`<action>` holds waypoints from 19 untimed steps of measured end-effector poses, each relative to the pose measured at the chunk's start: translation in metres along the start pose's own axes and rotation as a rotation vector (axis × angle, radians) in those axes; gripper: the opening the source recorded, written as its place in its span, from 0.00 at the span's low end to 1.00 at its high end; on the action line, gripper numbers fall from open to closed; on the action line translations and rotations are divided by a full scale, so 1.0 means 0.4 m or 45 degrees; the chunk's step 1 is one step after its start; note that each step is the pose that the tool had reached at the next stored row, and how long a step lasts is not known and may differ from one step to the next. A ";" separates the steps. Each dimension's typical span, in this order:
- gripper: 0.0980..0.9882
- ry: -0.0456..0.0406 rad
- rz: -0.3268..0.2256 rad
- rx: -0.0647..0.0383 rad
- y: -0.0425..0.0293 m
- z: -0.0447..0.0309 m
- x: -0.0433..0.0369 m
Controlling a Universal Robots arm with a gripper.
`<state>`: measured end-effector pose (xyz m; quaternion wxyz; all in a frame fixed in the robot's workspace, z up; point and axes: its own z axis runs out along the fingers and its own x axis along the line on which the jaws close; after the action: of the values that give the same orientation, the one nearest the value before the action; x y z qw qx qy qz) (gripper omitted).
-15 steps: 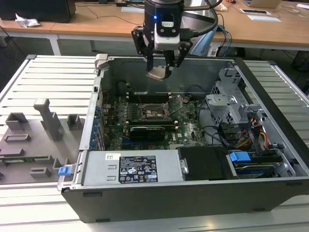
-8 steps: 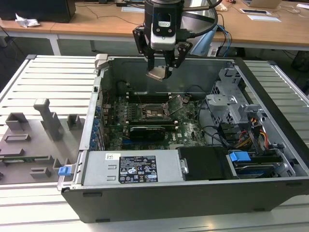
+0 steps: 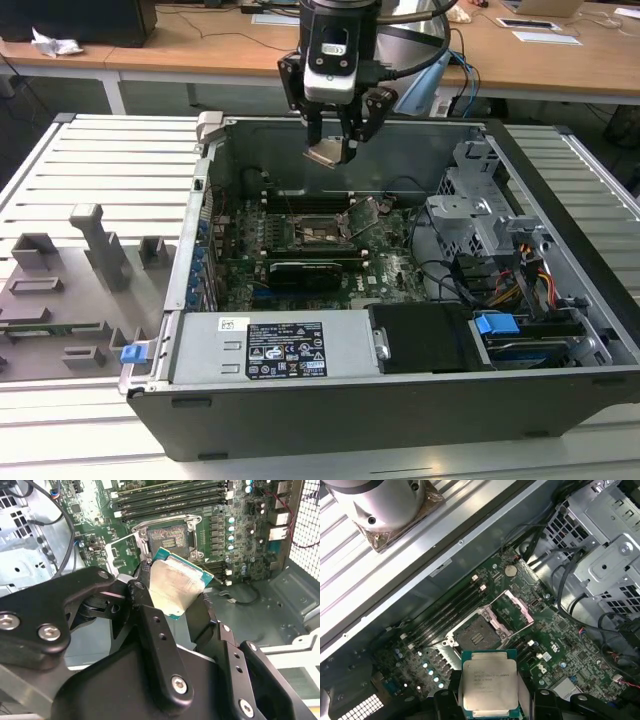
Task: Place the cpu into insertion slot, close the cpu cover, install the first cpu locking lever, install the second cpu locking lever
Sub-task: 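Place the cpu into insertion slot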
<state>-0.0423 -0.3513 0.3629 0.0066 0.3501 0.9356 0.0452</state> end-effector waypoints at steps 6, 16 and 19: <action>0.48 -0.006 0.072 -0.001 0.000 0.000 0.000; 0.48 -0.020 0.218 -0.004 0.000 0.001 0.000; 0.48 -0.024 0.263 -0.005 0.000 0.001 0.000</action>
<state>-0.0423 -0.3513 0.3626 0.0112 0.4451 0.8943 0.0443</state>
